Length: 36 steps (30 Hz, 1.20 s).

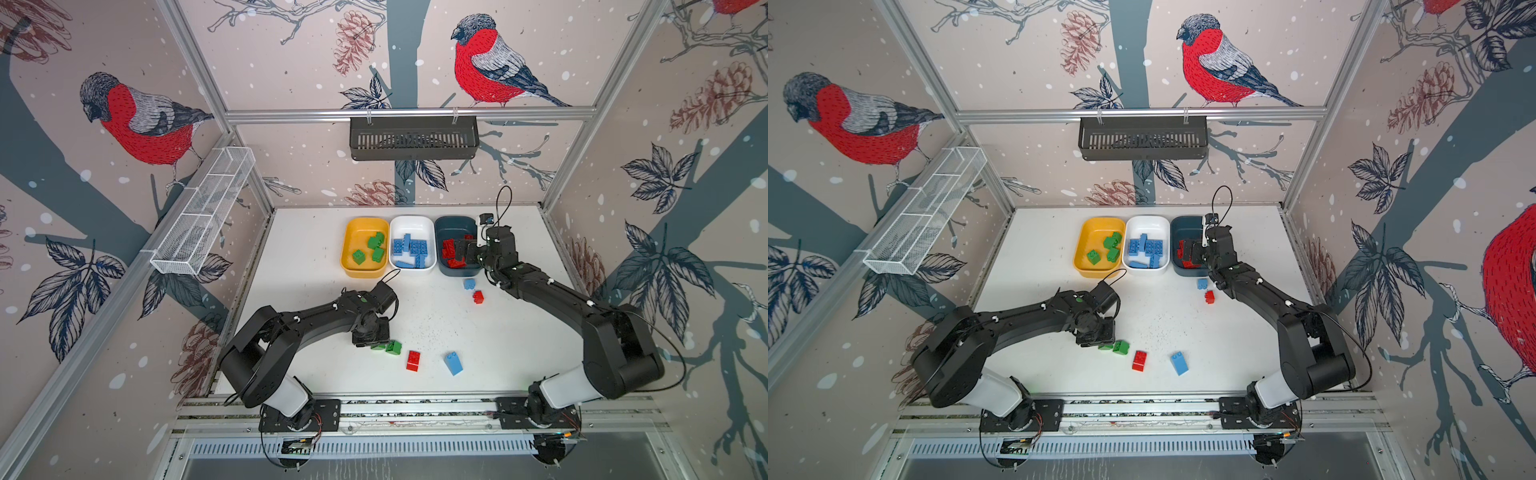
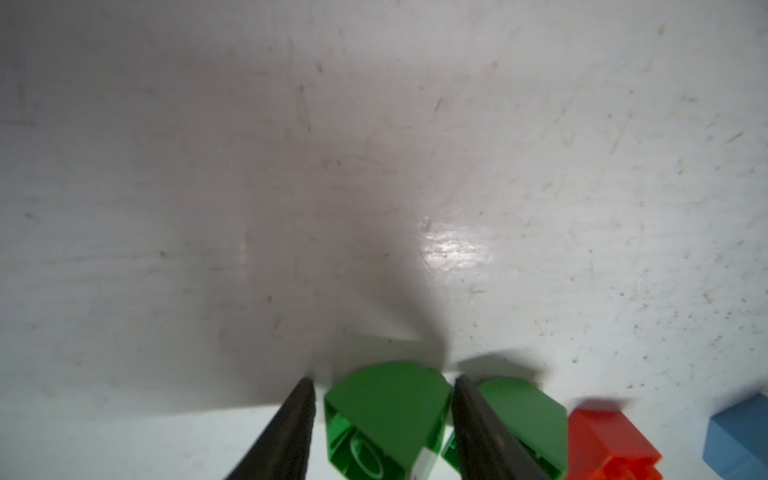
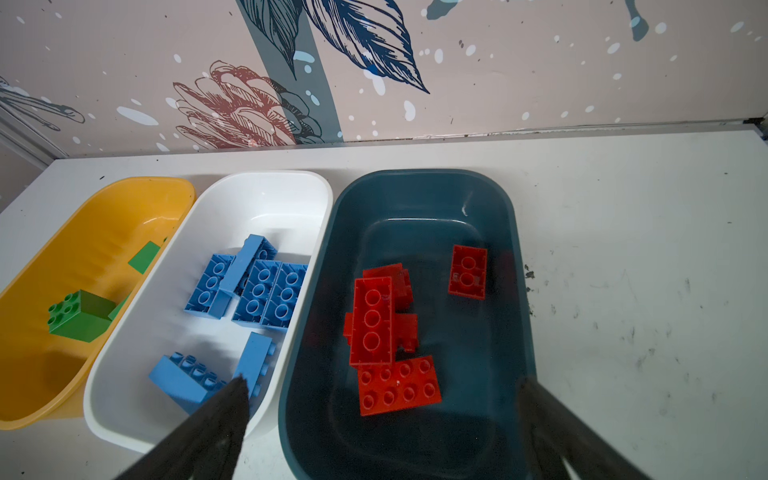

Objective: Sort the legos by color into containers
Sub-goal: 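Grasp the green sloped brick in the pile with the left gripper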

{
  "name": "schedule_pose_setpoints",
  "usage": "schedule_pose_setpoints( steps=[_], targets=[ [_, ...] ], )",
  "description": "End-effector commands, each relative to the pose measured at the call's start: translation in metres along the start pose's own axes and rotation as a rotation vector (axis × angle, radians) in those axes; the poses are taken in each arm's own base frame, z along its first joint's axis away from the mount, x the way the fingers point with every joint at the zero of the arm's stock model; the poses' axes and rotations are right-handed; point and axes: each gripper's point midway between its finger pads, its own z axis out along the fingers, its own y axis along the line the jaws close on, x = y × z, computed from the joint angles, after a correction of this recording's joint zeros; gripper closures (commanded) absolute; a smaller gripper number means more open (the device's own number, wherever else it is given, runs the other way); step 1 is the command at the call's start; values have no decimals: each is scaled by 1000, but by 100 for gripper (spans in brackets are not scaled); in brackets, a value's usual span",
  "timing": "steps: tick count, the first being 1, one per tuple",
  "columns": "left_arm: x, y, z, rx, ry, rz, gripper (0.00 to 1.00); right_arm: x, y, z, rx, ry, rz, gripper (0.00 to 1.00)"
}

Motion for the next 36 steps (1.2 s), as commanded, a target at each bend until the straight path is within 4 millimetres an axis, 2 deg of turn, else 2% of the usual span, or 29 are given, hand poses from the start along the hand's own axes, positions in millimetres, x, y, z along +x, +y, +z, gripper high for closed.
schedule_pose_setpoints(
  steps=[1, 10, 15, 25, 36],
  targets=[
    [1, 13, -1, -63, -6, 36, 46, -2, -1, 0, 8, -8, 10, 1],
    [26, 27, 12, -105, 79, 48, 46, 2, -2, 2, 10, 3, 11, 0],
    [33, 30, 12, -116, 99, 42, 43, 4, -2, 4, 11, 6, 15, 1],
    [47, 38, 8, -115, 125, -10, 43, 7, -1, 8, 7, 15, 23, 1],
    [41, 22, 9, -45, 102, -29, 56, 13, -1, 11, 13, 30, 15, 0]
  ],
)
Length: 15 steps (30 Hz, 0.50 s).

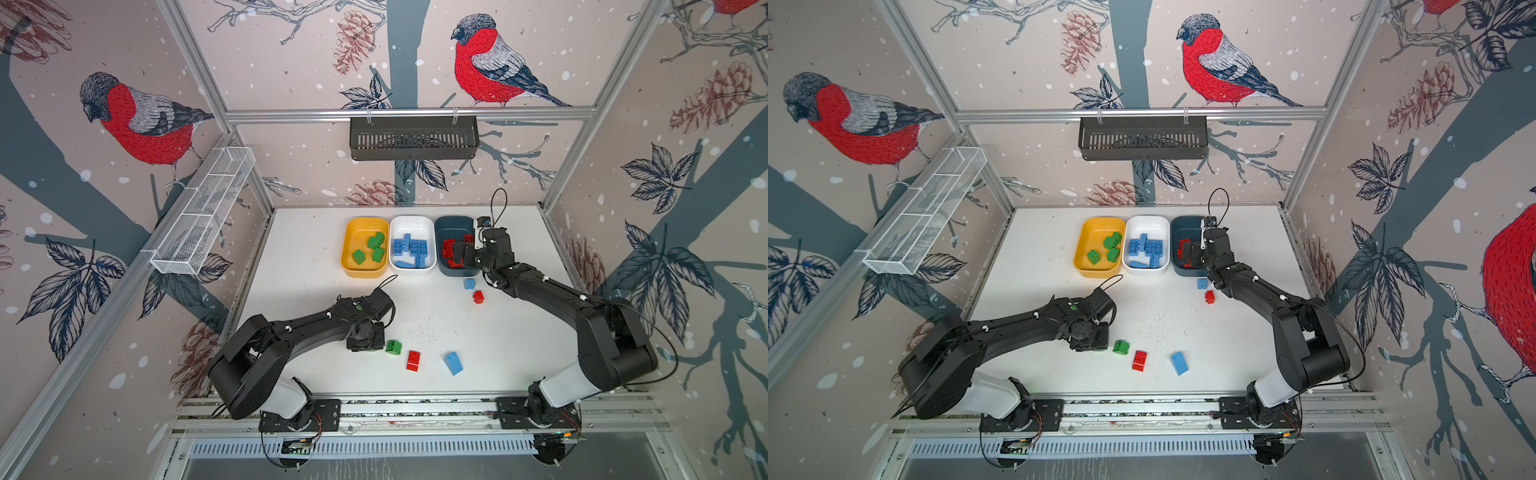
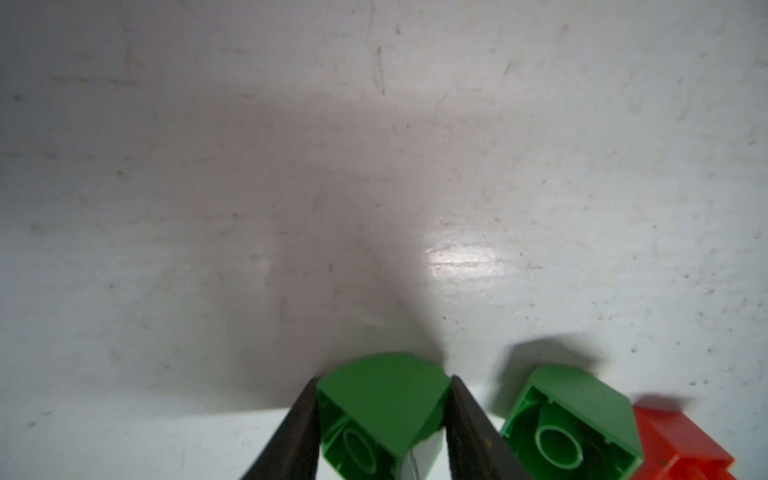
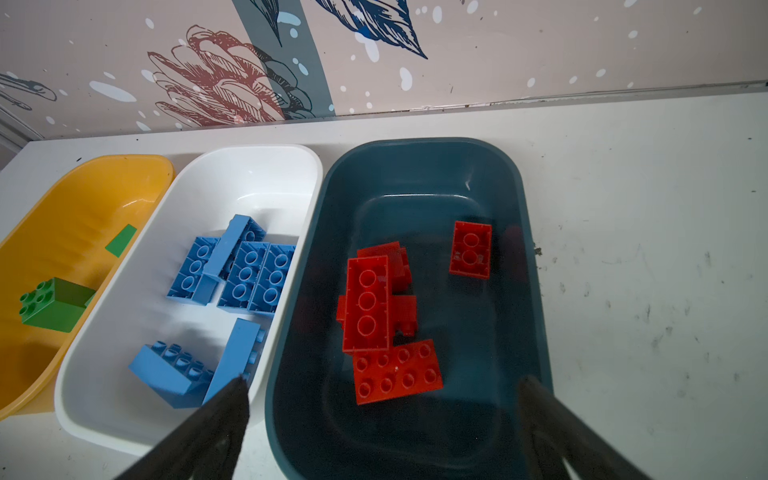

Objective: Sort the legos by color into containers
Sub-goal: 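Grasp the green sloped brick in the pile with the left gripper, then carry the green sloped brick over the yellow tub while right lowers to red brick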

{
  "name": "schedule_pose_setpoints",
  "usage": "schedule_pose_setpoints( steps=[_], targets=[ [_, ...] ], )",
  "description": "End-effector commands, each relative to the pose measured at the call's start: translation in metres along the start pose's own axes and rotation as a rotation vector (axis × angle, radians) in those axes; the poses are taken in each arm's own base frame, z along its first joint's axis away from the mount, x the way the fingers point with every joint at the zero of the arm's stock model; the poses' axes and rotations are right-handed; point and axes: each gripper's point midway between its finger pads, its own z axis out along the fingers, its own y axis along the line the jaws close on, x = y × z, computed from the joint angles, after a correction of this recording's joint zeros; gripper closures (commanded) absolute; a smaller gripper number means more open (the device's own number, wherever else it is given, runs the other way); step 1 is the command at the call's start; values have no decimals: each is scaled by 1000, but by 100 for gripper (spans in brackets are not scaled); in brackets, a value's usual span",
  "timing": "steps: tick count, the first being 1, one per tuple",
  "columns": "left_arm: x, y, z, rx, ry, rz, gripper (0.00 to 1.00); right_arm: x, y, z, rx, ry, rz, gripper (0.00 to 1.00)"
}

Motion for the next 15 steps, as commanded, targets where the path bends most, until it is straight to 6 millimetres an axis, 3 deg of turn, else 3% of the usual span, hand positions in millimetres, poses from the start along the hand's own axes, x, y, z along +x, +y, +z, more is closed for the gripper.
schedule_pose_setpoints(
  steps=[1, 8, 15],
  targets=[
    [20, 3, 2, -4, 96, -15, 57, -4, 1, 0, 3, -18, 1, 1],
    [-21, -19, -16, 58, -37, 1, 59, 1, 3, -11, -9, -19, -2, 1],
    [-106, -38, -54, 145, -232, -52, 61, 14, 18, -35, -51, -11, -26, 1]
  ],
)
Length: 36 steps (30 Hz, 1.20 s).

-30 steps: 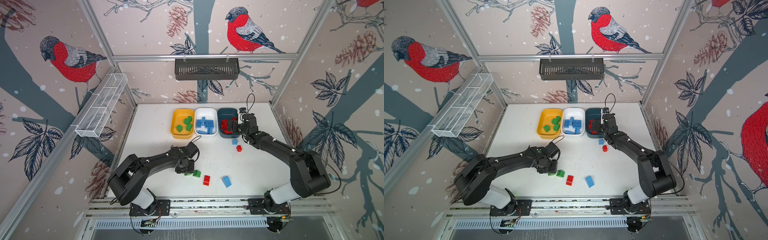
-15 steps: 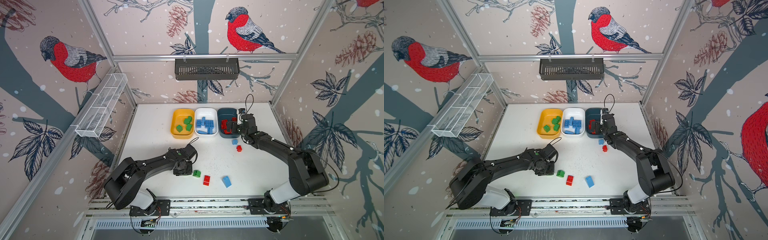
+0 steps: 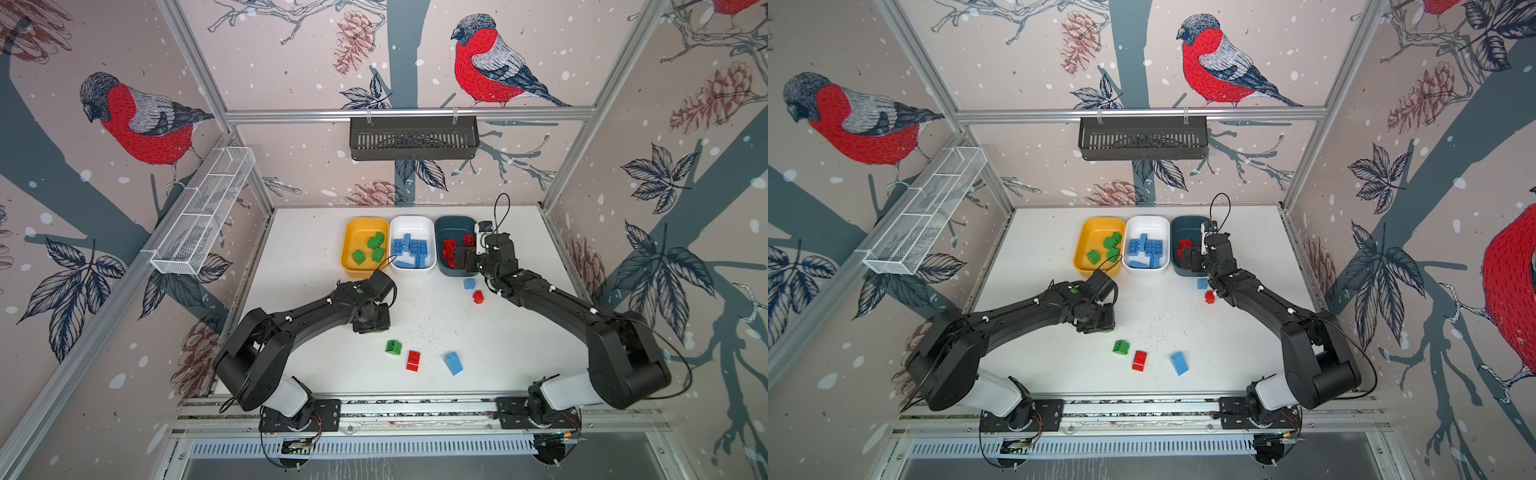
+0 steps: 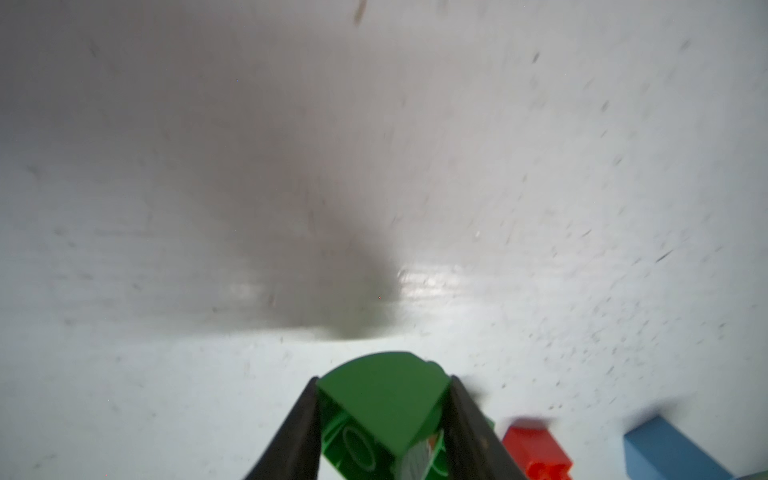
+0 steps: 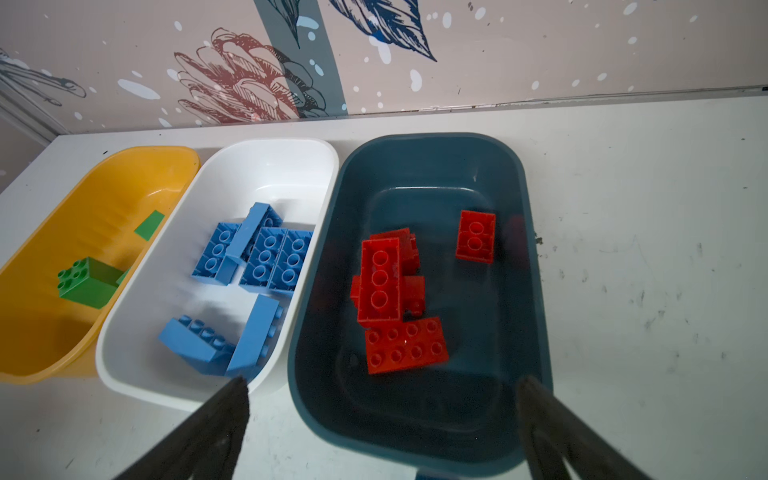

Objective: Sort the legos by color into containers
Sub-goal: 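Carry the green sloped brick over the yellow tub while right lowers to red brick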

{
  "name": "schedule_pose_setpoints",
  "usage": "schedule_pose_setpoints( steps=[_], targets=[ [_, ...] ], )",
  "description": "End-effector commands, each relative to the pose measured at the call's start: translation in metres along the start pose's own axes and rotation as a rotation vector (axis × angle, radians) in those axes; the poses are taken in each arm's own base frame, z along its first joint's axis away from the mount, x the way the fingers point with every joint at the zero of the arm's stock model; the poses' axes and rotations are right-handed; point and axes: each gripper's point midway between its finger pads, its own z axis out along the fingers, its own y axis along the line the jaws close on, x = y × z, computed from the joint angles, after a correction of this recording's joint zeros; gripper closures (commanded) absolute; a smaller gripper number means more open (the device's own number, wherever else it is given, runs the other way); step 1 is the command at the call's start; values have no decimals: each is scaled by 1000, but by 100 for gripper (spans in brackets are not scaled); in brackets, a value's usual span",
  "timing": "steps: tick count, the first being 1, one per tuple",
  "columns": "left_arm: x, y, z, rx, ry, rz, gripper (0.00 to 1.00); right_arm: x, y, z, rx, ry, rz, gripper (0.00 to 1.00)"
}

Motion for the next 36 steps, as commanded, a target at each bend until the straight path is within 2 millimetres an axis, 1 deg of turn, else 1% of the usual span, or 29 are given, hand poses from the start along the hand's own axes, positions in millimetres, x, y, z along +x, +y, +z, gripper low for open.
schedule_pose_setpoints(
  steps=[1, 2, 4, 6, 8, 9, 12, 14, 17, 19, 22, 24, 26, 29, 30, 32, 33, 36],
  targets=[
    [-47, -16, -14, 58, -127, 1, 61, 8, 6, -10, -13, 3, -5, 1],
    [-66, -25, -24, 82, -178, -2, 60, 11, 7, -15, -12, 3, 2, 1],
    [-94, -34, -35, 97, -254, -8, 60, 18, 6, -22, -3, 4, 21, 1],
    [-122, -36, -45, 89, -332, -32, 60, 27, 1, -28, 13, 9, 43, 1],
    [-148, -34, -48, 82, -380, -53, 60, 39, -7, -33, 45, 22, 67, 0],
    [-157, -33, -48, 77, -393, -62, 60, 39, -11, -39, 61, 11, 79, 1],
    [-183, -30, -43, 53, -434, -83, 60, 52, -29, -47, 139, 20, 123, 1],
    [-200, -19, -37, 21, -457, -110, 60, 65, -42, -52, 185, 38, 154, 0],
    [-220, -3, -29, 17, -463, -156, 60, 81, -58, -60, 242, 61, 198, 1],
    [-232, 2, -25, 34, -460, -176, 60, 92, -64, -63, 254, 72, 212, 1],
    [-246, 8, -17, 29, -442, -181, 59, 104, -63, -63, 223, 96, 222, 1],
    [-253, 3, -12, 35, -424, -158, 56, 110, -53, -59, 157, 124, 211, 1],
    [-255, 1, -7, 26, -394, -156, 50, 117, -43, -54, 96, 171, 195, 1],
    [-255, -3, -2, 45, -372, -152, 43, 127, -48, -46, 135, 231, 193, 0],
    [-254, -4, -2, 57, -371, -152, 39, 131, -51, -44, 153, 244, 193, 0],
    [-251, -6, -3, 72, -371, -153, 31, 135, -52, -39, 159, 263, 179, 4],
    [-250, -7, -4, 79, -371, -150, 30, 139, -53, -37, 163, 281, 175, 6],
    [-246, -9, -10, 101, -384, -134, 19, 142, -53, -31, 168, 295, 168, 16]
  ],
)
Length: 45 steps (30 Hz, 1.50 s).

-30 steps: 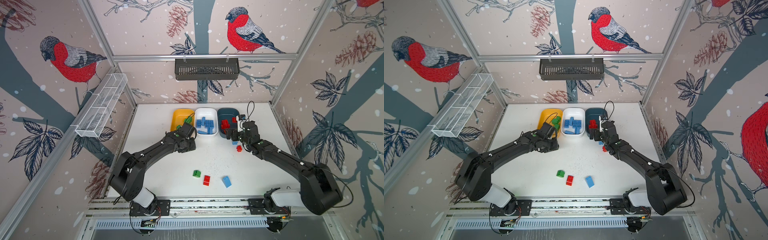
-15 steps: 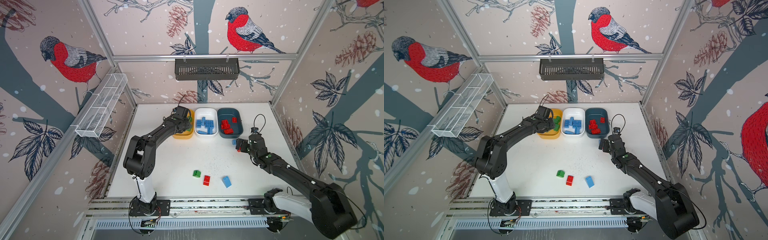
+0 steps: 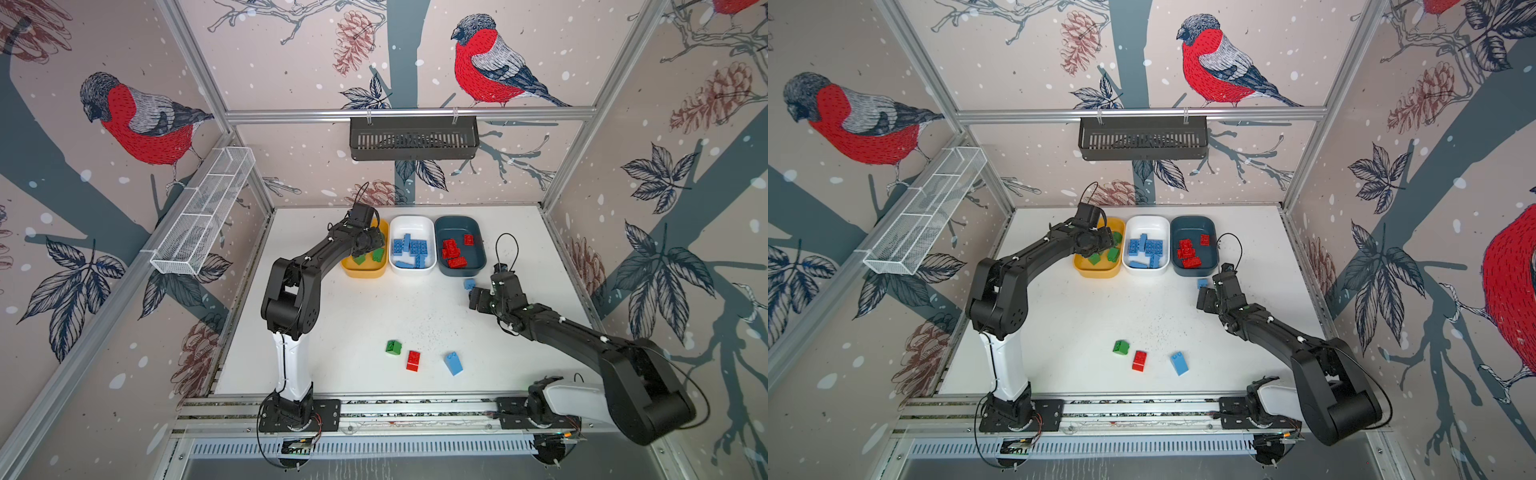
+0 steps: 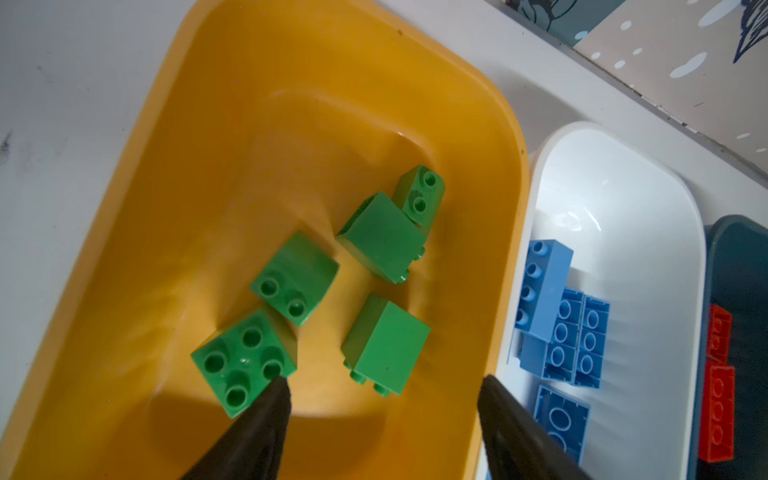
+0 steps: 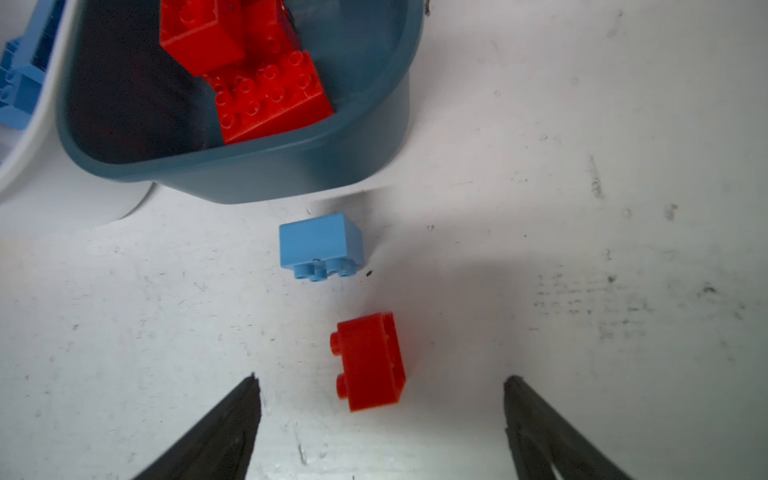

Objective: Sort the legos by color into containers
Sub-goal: 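Carry the green sloped brick over the yellow tub while right lowers to red brick, then release the green brick into the yellow tub while right grasps small red brick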

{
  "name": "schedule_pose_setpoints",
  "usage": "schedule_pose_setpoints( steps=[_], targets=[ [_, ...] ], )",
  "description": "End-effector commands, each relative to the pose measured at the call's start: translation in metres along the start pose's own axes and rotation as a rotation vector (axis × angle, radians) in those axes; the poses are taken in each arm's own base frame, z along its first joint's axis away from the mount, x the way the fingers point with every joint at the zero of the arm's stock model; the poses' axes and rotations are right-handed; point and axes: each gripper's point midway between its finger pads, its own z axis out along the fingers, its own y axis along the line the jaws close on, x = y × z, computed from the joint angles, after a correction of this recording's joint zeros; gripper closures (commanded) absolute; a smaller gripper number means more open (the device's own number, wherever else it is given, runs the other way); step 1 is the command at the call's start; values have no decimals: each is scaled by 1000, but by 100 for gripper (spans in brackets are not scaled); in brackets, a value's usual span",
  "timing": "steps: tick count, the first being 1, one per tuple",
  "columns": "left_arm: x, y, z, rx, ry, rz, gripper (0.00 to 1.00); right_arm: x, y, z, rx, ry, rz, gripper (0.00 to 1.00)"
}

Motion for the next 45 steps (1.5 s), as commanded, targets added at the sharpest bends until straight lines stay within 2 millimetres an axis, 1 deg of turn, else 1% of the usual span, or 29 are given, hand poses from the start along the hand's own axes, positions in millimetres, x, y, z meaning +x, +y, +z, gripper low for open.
schedule_pose_setpoints(
  steps=[1, 3, 8, 12, 15, 17, 18, 21, 24, 29, 32, 35, 40, 43, 45],
  targets=[
    [-2, -7, -11, 44, -17, 17, 16, -3, 2, 5, 2, 3, -14, 22],
    [-2, -6, -16, 51, -26, 20, 11, -3, 1, 9, 13, 12, -18, 31],
    [1, -8, -26, 74, -30, 29, 4, -3, -4, 21, 69, 51, -19, 45],
    [4, -9, -35, 69, -46, 54, 3, -1, -8, 27, 108, 62, -28, 55],
    [8, -12, -42, 34, -67, 93, 3, -1, -6, 28, 107, 63, -41, 63],
    [13, -18, -49, 29, -82, 132, 3, -1, -5, 27, 105, 61, -44, 71],
    [15, -21, -52, 21, -91, 146, 3, 0, -4, 26, 103, 59, -45, 73],
    [18, -33, -69, 1, -167, 204, 4, -2, -1, 21, 97, 46, -49, 75],
    [23, -48, -86, 25, -228, 253, 4, -8, 6, 12, 77, 9, -66, 79],
    [39, -70, -105, 123, -270, 317, 4, -29, 26, -10, -17, -72, -80, 80],
    [56, -86, -111, 167, -276, 393, 4, -52, 38, -23, -77, -145, -64, 81],
    [74, -96, -111, 183, -252, 452, 3, -75, 47, -29, -119, -200, -51, 81],
    [110, -107, -111, 215, -201, 527, 3, -104, 59, -24, -184, -246, -12, 81],
    [135, -112, -111, 258, -152, 568, 3, -119, 61, -13, -183, -254, -7, 81],
    [149, -111, -110, 252, -134, 597, 4, -128, 62, -3, -176, -250, -12, 80]
  ],
)
